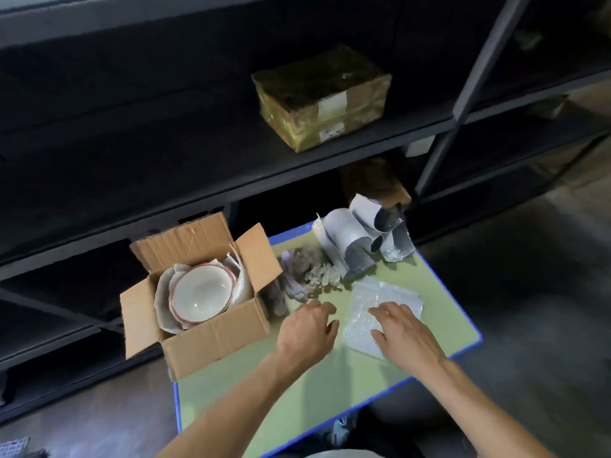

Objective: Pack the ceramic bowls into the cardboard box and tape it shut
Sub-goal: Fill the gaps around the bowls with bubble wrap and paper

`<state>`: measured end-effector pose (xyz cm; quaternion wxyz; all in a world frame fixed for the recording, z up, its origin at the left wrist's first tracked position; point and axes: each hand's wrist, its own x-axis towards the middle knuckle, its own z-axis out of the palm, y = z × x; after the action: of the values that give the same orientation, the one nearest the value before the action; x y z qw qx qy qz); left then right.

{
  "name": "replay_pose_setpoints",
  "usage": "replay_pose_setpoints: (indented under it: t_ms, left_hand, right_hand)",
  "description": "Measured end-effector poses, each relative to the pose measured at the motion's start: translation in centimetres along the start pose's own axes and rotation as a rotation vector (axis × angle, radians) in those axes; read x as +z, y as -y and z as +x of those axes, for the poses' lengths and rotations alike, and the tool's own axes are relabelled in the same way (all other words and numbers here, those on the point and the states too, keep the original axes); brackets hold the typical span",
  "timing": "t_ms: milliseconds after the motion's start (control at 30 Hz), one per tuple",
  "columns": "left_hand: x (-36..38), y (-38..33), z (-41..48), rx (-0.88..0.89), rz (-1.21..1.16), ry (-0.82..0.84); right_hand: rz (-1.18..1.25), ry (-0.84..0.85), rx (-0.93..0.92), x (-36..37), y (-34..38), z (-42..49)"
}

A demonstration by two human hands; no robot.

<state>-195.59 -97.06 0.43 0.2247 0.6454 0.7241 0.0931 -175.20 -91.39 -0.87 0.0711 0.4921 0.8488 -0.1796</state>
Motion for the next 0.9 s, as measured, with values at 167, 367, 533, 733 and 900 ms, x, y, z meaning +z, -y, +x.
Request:
replay_pose_setpoints:
  t_ms: [167, 367, 533, 733, 900]
  left_hand:
    - [4.0, -1.7, 3.4, -0.055, 0.112, 0.191]
    - [7.0, -3.3, 5.6, -0.14, 0.091, 0.267]
    - [7.7, -4.0, 6.5, -0.21, -0.023, 0.21]
    - [7.8, -3.9, 7.0, -0.376, -0.28, 0.169]
    - [8.2, -3.2, 7.1, -0.465, -0.347, 0.163]
  right_hand:
    - [0.044, 0.141, 0.171, 1.2, -5.4, -1.2]
    - [0.15, 0.188, 0.276, 3.0, -7.7, -0.6]
    - [0.252, 0.119, 0.29, 3.7, -7.7, 0.2]
    - [0.318, 0.086, 0.298, 3.8, -8.1, 0.9]
    - [0.489, 0.003, 0.341, 3.8, -8.0, 1.4]
